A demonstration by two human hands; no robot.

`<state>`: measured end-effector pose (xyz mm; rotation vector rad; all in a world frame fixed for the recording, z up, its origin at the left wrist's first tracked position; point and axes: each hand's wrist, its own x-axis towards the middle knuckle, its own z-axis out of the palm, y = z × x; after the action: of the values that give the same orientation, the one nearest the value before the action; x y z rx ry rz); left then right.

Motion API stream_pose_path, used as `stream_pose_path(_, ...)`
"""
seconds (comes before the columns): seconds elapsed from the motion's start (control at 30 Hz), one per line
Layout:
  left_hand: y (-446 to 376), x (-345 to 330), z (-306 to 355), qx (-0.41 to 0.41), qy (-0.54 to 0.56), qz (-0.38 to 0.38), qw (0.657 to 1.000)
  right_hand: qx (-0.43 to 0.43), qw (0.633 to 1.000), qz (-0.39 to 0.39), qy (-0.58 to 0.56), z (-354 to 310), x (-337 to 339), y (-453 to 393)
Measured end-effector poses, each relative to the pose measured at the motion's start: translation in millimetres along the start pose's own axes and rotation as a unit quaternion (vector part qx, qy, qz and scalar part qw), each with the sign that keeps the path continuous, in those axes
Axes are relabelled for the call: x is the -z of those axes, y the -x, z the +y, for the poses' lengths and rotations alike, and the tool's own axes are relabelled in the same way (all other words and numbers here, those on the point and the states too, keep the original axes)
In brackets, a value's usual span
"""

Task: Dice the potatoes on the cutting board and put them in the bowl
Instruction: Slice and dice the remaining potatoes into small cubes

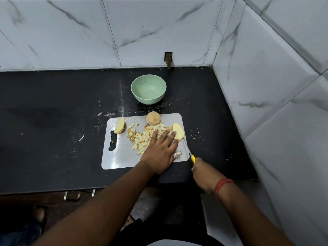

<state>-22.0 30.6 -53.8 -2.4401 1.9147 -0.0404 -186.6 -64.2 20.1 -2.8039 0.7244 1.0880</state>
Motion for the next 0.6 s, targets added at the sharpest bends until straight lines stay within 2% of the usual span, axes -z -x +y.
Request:
stream_pose_path(0.03, -0.2, -0.8, 0.0, 0.001, 0.002, 0.000, 1.000, 0.032, 0.999, -0.032, -0.008, -1.9, 6.6, 15.4)
stream_pose_path(0.07, -0.1, -1.8, 0.1, 0.002, 0.004, 0.001, 1.000, 0.007, 0.999, -0.027, -0.045, -1.7, 11.8, 20.1)
stream_pose_path(0.1, -0.1, -2.3, 0.0, 0.002, 0.005, 0.002, 1.000, -0.013, 0.990, -0.016, -0.138, -0.7, 14.7, 20.3)
stream_pose_path(0.13, 0.0, -2.6, -0.5, 0.002, 0.007, 0.004, 1.000, -0.024, 0.965, -0.006, -0.262, 0.1, 11.4, 17.7)
stream_pose_path(0.17, -0.1, -2.9, -0.8, 0.003, 0.008, 0.006, 1.000, -0.034, 0.939, 0.027, -0.341, 2.3, 10.6, 17.4)
stream_pose_path(0.23, 0.7, -2.9, -0.4, 0.004, 0.013, 0.015, 1.000, -0.090, 0.904, 0.108, -0.404, 8.8, 1.1, 2.3)
stream_pose_path(0.27, 1.3, -3.2, 0.2, 0.002, 0.016, 0.023, 1.000, -0.084, 0.914, 0.114, -0.380, 8.3, 6.3, -2.1)
stream_pose_path(0.4, 3.2, -5.7, 0.5, -0.010, 0.023, 0.059, 0.998, -0.075, 0.914, 0.111, -0.382, 2.7, 29.4, -21.1)
stream_pose_path(0.5, 4.1, -7.4, 0.0, -0.014, 0.019, 0.062, 0.998, -0.091, 0.913, 0.098, -0.386, -2.0, 44.6, -33.1)
stream_pose_path(0.6, 4.0, -7.9, -0.7, -0.015, 0.020, 0.064, 0.998, -0.070, 0.921, 0.098, -0.370, -5.1, 51.6, -38.8)
